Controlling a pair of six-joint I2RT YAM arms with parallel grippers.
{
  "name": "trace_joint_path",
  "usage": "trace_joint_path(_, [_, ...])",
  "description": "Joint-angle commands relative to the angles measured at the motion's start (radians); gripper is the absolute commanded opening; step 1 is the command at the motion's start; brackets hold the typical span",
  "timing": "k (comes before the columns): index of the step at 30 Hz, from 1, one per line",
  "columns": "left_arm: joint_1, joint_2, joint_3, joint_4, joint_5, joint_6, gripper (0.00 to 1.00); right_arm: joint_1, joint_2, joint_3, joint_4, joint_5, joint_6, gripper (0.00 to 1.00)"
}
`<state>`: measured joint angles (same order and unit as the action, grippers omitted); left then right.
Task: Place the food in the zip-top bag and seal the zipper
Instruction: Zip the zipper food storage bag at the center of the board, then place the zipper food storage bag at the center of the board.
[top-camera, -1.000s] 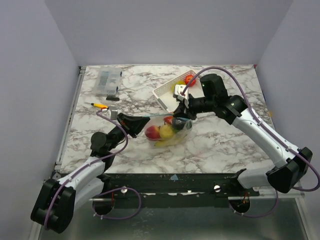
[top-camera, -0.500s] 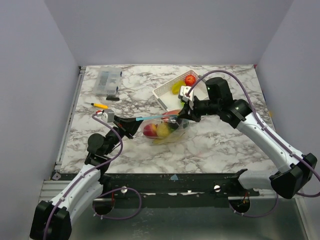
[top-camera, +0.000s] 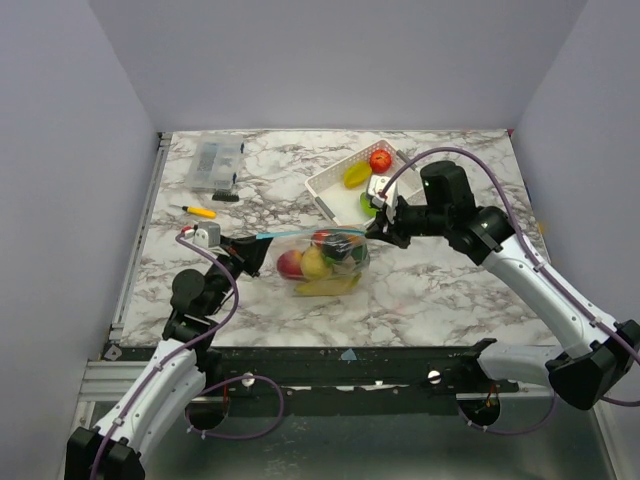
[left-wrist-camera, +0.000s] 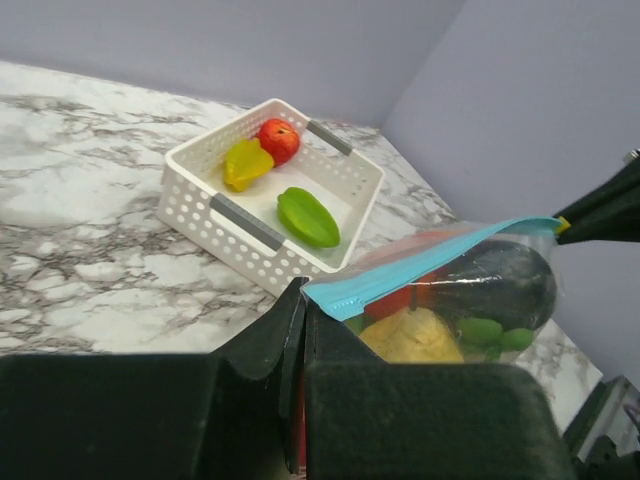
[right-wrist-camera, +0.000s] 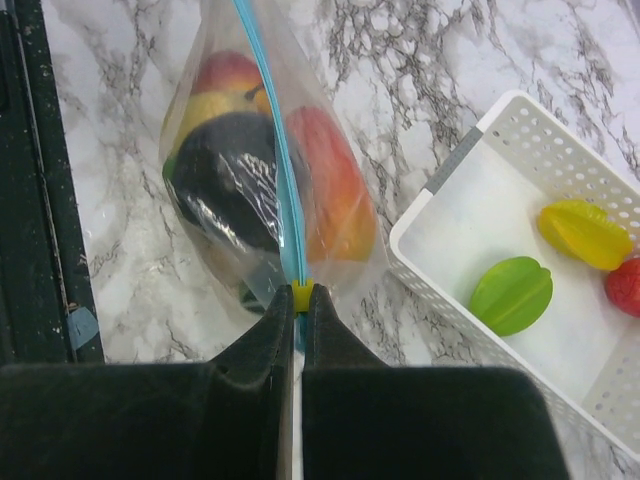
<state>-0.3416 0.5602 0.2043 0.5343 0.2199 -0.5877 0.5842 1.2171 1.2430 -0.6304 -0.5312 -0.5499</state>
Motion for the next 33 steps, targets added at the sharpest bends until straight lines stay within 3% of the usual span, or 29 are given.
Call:
trace_joint_path(1, [0.047,-0.032,0.033,-0.109,-0.212,0.070,0.00,-0.034,-0.047,-0.035,-0.066,0.113,0.005,0.00])
trace_joint_path(11, [0.050,-0.046,0.066,-0.171,-0.168,0.089,0.00,-0.034,-0.059,-0.051,-0.065,0.133,0.040,0.00])
trace_joint_path(12, [0.050,-0.042,0.075,-0.182,-0.153,0.084,0.00,-0.034,-0.053,-0.049,-0.064,0.131,0.050,0.05])
trace_joint_path(14, [0.050,-0.028,0.094,-0.211,-0.124,0.067,0.00,-0.034,-0.041,-0.048,-0.062,0.103,0.066,0.39])
trace_joint_path(15, [0.050,-0.023,0.102,-0.224,-0.112,0.058,0.00,-0.034,-0.037,-0.049,-0.056,0.078,0.080,0.49])
trace_joint_path(19, [0.051,-0.035,0.103,-0.219,-0.075,0.030,0.00,-0.034,-0.043,-0.058,0.007,0.041,0.163,0.68])
trace_joint_path(22, [0.050,-0.041,0.145,-0.318,-0.117,0.013,0.00,-0.034,-0.060,-0.060,0.051,0.062,0.214,0.81])
trace_joint_path(24, [0.050,-0.033,0.193,-0.411,-0.171,-0.004,0.00,-0.034,-0.079,-0.075,0.092,0.107,0.259,0.99])
trace_joint_path(29, [0.050,0.019,0.312,-0.645,-0.332,-0.038,0.00,-0.034,-0.097,-0.111,0.166,0.286,0.385,1.00])
trace_joint_path(33, [0.050,0.039,0.332,-0.644,-0.358,-0.034,0.00,-0.034,-0.071,-0.100,0.162,0.420,0.483,1.00])
